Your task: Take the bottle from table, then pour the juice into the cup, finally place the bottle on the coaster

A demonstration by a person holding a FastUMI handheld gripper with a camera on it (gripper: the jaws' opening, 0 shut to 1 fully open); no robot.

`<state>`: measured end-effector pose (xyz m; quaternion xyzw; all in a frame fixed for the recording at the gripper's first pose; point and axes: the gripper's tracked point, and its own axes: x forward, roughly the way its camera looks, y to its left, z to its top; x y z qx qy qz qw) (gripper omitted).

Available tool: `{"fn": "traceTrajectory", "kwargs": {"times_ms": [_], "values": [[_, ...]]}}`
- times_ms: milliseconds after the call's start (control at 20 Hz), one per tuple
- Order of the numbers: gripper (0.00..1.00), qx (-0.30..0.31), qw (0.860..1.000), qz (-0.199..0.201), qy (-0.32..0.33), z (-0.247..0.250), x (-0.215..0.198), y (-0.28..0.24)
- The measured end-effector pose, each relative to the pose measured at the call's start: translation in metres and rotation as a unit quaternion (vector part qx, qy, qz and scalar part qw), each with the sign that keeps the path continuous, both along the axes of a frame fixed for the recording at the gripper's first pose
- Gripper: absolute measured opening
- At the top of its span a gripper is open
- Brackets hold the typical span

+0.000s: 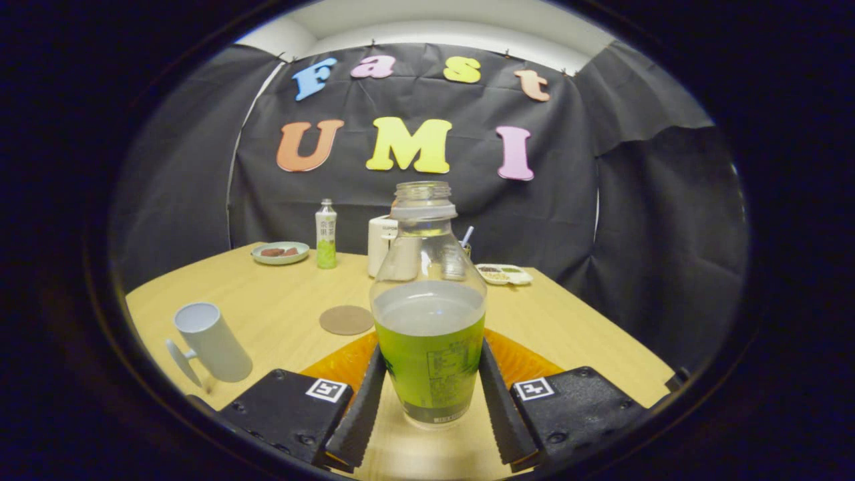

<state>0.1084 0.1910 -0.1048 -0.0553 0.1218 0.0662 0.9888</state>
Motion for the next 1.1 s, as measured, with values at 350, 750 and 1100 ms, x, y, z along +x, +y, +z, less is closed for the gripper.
{"fn": "traceTrajectory", "kwargs": {"times_ms": [350, 750, 1100], "values": [[0.76, -0.195, 0.978, 0.047, -0.058, 0.024, 0.015, 0.033], [0.76, -0.348, 0.928, 0.064, -0.116, 0.037, 0.030, 0.062], [0.76, -0.461, 0.864, 0.080, -0.188, 0.051, 0.022, 0.082]]}}
